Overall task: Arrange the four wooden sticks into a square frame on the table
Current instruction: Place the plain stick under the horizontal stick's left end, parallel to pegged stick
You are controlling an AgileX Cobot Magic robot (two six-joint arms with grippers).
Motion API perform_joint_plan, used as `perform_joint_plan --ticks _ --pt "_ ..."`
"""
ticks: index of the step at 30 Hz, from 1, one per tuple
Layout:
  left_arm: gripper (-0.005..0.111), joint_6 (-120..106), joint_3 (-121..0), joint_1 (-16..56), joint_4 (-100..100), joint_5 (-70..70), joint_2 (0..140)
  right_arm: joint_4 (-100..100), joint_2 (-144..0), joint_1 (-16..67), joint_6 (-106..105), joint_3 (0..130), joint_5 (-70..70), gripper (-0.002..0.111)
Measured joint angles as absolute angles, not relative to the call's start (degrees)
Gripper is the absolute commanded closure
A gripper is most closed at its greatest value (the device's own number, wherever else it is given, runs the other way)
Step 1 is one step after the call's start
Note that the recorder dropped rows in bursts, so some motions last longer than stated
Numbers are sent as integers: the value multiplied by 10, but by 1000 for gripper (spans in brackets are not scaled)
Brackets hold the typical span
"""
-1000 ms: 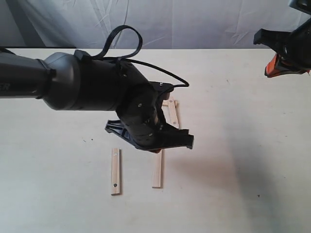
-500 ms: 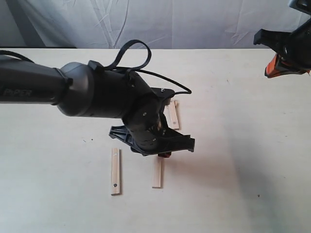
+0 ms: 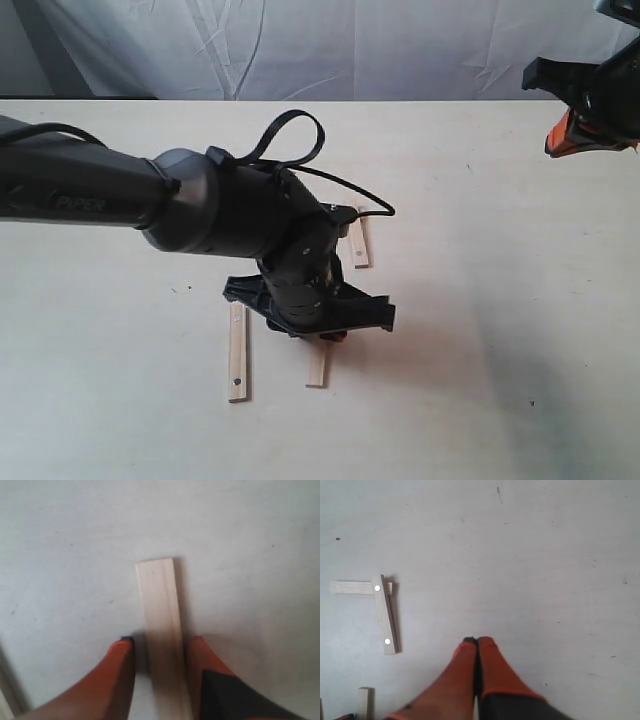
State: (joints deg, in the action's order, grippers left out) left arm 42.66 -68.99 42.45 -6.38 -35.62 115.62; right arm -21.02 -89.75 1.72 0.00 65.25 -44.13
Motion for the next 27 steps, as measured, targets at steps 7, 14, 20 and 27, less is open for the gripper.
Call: perform_joint_plan --ticks 7,14,20,27 --pt "107 424 -693 424 -73 -368 1160 -210 -897 17 0 652 -441 108" --pt "107 412 -724 415 -97 -391 1154 -210 -897 17 0 652 -441 108" --pt "107 409 -792 352 -120 -372 1134 -211 -897 17 0 652 -441 108" --pt "107 409 -813 289 -123 -337 1150 -215 -897 17 0 652 -440 108"
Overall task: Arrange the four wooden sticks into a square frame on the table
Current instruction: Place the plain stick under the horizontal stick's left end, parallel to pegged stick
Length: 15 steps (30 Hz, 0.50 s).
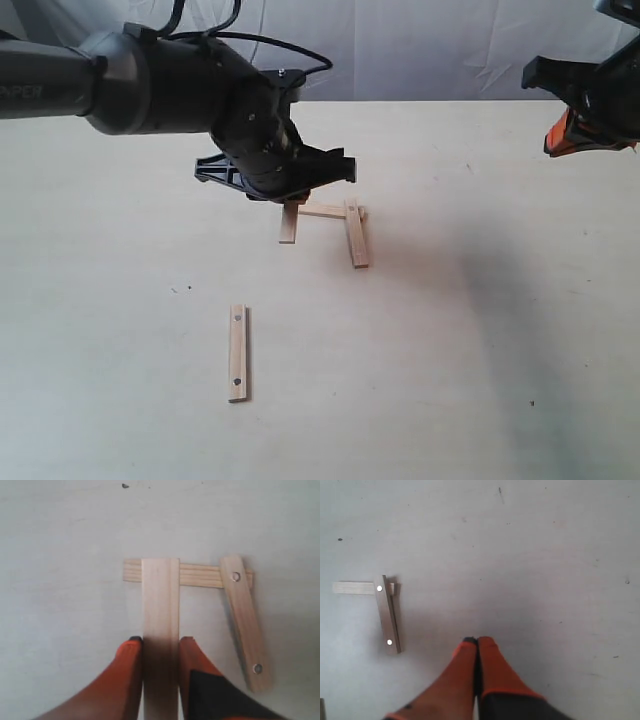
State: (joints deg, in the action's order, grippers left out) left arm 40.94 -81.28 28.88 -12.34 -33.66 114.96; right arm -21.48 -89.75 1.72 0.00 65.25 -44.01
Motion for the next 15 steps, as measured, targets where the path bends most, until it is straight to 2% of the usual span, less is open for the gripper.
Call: perform_joint_plan --ticks 15 --pt "107 400 -826 275 -130 -278 1222 -215 -897 17 0 652 -436 108"
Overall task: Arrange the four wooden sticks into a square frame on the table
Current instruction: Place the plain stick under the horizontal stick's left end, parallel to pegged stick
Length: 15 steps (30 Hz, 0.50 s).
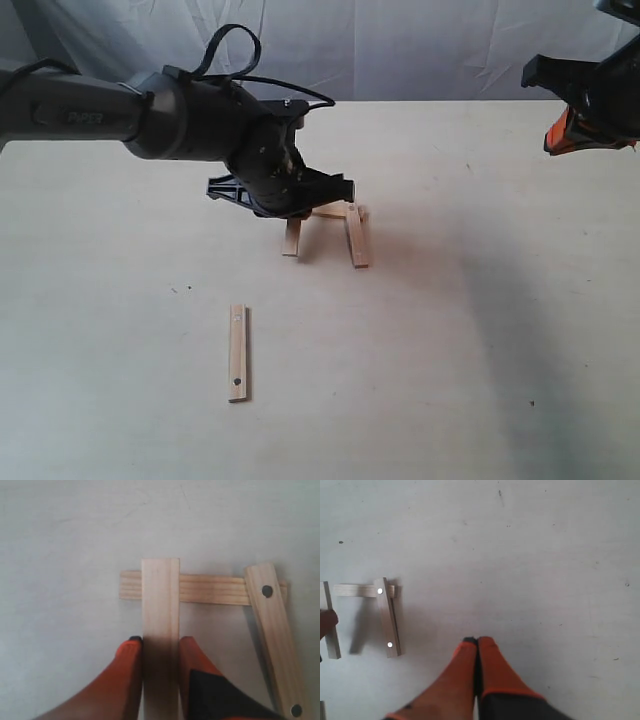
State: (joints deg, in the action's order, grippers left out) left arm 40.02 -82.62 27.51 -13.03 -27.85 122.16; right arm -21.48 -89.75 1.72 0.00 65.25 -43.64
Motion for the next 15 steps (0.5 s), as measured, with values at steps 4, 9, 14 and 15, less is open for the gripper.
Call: perform_joint_plan --ticks 4,9,14,15 --pt "107 400 -826 275 -136 -274 1235 -215 -897 17 0 652 -435 108" --pt "106 400 -827 275 -149 -272 1238 -215 -897 17 0 652 -435 108" --pt "83 400 -827 275 -150 -265 1238 -215 -897 17 0 652 -435 108" --pt "80 400 -827 275 -150 -262 1238 -215 -897 17 0 652 -435 108"
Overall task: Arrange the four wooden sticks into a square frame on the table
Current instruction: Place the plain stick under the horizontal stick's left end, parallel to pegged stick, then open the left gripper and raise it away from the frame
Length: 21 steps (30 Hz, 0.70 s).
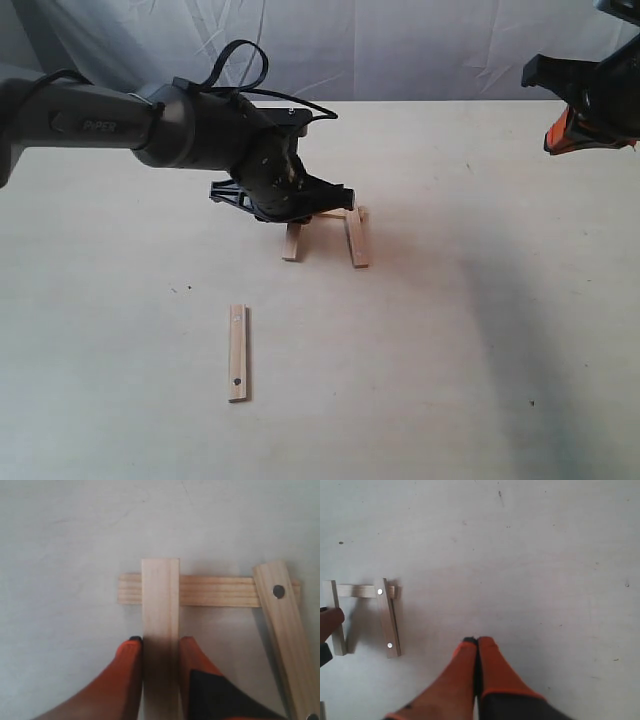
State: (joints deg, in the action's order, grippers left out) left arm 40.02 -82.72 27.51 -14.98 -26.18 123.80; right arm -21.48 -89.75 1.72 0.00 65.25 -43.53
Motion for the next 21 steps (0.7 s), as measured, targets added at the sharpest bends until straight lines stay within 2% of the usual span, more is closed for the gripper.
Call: perform_joint_plan --ticks 3,14,17,21 --pt "76 400 -827 275 -154 -261 1238 -215 -897 17 0 652 -435 108" --pt "77 400 -827 275 -164 -268 1238 -215 -897 17 0 652 -434 108" --pt "84 400 -827 275 -171 -297 1228 -215 -897 17 0 652 -434 108" --pt "107 398 -827 275 -191 -358 1196 -215 -897 17 -5 652 -434 108"
